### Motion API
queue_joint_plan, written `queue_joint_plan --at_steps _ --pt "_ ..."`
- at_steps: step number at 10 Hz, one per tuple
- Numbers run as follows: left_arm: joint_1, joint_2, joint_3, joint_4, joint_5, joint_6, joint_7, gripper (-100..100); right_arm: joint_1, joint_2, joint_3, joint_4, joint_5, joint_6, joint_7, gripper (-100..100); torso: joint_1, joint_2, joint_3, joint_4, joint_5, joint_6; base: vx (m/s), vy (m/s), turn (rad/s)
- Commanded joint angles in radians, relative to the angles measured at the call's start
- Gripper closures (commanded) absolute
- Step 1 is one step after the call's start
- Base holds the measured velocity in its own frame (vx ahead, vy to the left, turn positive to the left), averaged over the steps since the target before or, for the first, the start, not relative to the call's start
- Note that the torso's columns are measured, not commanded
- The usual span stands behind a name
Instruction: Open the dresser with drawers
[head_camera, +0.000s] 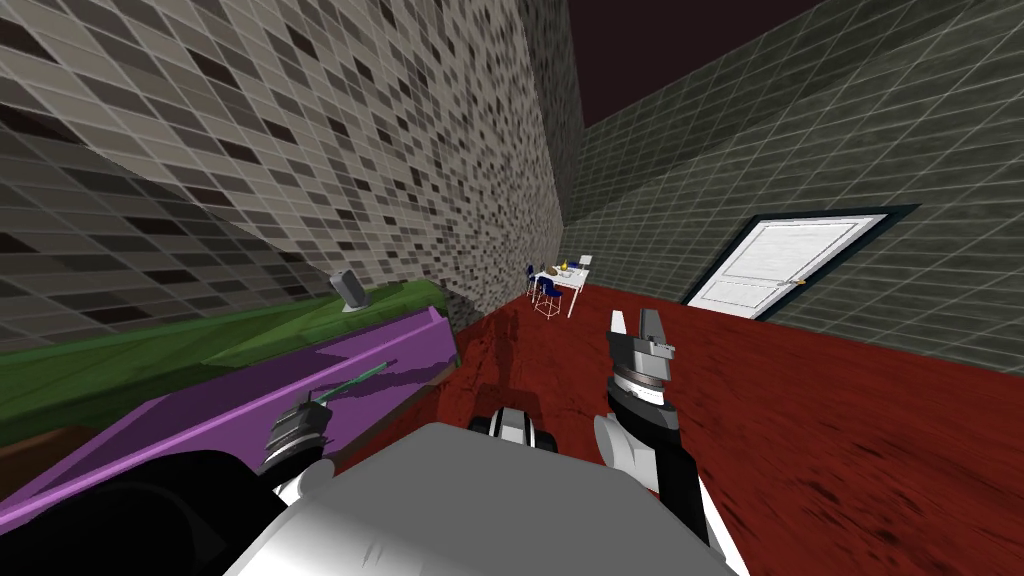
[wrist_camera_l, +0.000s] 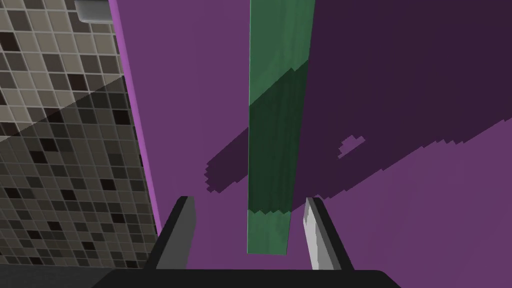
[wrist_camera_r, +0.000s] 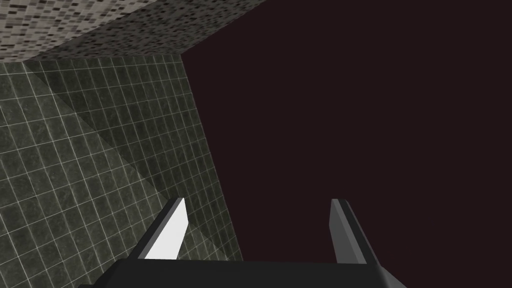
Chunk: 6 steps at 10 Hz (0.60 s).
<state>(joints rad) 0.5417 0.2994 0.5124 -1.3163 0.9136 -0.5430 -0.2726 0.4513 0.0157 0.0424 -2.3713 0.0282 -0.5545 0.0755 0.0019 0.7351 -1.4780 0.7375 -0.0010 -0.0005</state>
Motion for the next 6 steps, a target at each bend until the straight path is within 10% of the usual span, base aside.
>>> queue_joint_plan --at_steps 1,6 --pt "0.047 0.034 0.028 -0.05 0.052 0.05 -0.004 -100 0.0 0.0 0.0 0.0 0.0 0.0 0.0 0 0.005 -0.003 -0.002 -0.001 0.0 0.001 0.055 -0.034 -0.006" --pt "0.088 0.058 0.047 -0.093 0.095 0.087 -0.008 -100 0.0 0.0 0.0 0.0 0.0 0.0 0.0 0 -0.006 0.005 0.003 0.001 -0.002 0.0 0.031 -0.016 -0.005"
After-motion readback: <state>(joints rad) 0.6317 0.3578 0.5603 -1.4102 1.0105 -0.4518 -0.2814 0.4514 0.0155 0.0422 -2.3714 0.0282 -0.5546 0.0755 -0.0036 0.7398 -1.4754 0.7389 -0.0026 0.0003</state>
